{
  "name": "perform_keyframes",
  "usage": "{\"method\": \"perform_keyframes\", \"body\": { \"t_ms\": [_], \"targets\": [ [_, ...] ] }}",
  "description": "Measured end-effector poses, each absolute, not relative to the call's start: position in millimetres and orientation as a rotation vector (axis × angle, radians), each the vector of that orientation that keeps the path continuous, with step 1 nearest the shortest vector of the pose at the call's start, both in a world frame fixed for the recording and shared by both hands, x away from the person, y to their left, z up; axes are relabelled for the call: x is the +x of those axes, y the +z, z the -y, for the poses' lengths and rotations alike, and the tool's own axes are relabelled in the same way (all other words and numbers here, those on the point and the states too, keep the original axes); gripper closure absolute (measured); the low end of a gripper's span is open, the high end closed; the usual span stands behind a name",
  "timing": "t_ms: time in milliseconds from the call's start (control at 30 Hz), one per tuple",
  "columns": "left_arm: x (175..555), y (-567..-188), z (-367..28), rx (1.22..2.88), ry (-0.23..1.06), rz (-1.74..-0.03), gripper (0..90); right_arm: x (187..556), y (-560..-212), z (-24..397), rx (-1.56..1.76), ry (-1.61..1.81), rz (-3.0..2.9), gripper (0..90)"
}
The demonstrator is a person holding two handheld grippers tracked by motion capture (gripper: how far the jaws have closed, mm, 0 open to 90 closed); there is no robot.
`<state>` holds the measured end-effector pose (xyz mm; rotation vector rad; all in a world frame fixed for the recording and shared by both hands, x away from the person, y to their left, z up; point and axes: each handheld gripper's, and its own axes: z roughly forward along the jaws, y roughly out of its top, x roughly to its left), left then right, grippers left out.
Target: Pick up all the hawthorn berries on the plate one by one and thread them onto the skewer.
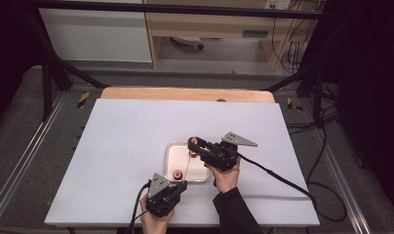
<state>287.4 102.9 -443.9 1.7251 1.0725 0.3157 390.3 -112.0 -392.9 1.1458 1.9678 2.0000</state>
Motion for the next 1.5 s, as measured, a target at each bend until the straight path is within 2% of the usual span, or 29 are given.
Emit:
{"method": "perform_keyframes", "body": {
  "t_ms": [1500],
  "targets": [
    [284,-437,-97,1.698,0.307,-1.120,88.4,396,-393,115,1.414,2.187,-1.842,61.9]
  ]
}}
